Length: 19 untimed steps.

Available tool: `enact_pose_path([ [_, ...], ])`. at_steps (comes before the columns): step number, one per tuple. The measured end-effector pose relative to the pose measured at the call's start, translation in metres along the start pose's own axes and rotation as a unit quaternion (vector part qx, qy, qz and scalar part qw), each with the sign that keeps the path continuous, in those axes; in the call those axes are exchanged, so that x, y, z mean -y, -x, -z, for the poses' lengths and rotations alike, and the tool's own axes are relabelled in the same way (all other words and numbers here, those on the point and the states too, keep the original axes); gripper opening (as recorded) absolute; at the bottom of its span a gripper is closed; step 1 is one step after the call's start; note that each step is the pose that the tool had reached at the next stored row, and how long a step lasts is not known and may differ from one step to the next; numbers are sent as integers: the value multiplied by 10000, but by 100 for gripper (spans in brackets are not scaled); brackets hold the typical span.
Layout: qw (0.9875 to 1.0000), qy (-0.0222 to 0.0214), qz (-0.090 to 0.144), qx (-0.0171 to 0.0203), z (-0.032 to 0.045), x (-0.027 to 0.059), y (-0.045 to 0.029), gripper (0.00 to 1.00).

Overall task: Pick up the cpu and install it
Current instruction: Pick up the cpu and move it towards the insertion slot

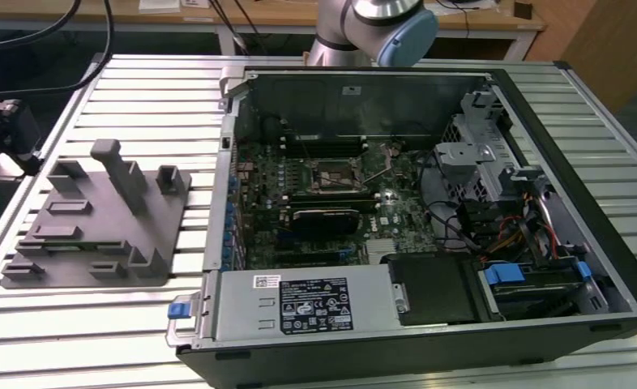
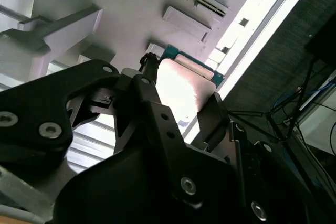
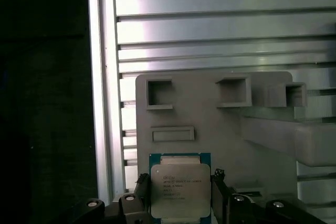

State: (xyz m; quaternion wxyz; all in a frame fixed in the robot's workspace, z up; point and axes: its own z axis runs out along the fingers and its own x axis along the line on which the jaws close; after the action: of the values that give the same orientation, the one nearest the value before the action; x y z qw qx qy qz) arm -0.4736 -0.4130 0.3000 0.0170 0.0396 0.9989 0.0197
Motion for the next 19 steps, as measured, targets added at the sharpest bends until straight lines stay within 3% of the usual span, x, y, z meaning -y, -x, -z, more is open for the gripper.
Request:
enact_pose_path([
  [19, 10000, 0, 0, 0, 413, -17, 13, 55],
])
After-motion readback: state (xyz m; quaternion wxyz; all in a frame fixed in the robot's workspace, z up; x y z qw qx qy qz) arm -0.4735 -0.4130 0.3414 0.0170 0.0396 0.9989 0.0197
